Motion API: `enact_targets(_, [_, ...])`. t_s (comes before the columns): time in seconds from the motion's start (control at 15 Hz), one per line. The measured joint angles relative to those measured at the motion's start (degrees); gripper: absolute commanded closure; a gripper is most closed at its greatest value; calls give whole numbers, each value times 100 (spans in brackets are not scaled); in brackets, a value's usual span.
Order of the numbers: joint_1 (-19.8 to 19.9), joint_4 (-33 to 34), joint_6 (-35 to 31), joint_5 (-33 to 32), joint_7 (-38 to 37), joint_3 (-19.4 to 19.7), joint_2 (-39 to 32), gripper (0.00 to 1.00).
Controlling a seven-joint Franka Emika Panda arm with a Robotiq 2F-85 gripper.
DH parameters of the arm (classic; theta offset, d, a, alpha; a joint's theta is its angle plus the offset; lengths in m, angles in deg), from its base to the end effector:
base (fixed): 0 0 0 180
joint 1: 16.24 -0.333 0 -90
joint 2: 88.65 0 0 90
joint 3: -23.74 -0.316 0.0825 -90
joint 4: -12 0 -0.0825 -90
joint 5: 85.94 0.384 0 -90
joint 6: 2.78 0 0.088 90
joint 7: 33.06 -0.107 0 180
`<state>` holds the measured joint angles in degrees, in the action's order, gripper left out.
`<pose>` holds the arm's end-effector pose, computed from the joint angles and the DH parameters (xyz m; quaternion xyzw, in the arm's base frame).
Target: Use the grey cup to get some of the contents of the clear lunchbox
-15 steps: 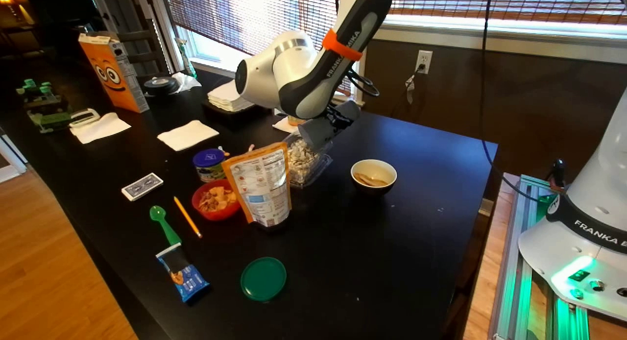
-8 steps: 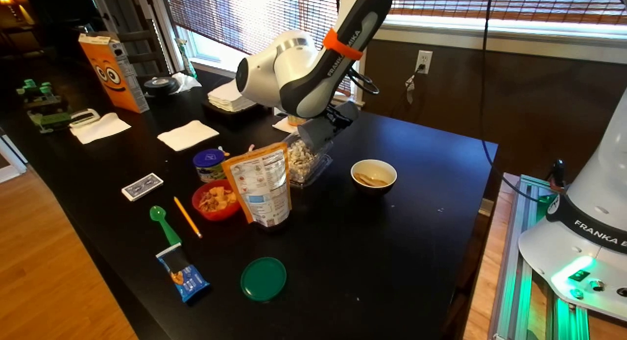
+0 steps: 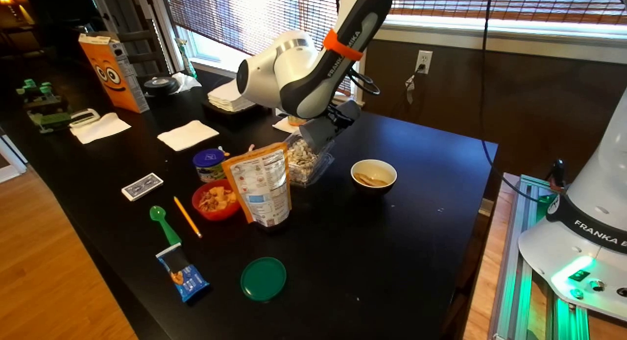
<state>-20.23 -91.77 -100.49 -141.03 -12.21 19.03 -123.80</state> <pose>0.5943 0.0104 0.1941 0.7573 0.4273 -0.3480 0.3504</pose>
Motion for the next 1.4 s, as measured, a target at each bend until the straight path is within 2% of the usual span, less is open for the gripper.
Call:
enact_targets(0.4, [4,-9,67,51,-147,-10,0,50])
enact_targets(0.87, [10,209,-283,960,-693,-143,-139,50])
enact_targets(1.4, [-47,539,-606,1221,-1067,-121,-233,50])
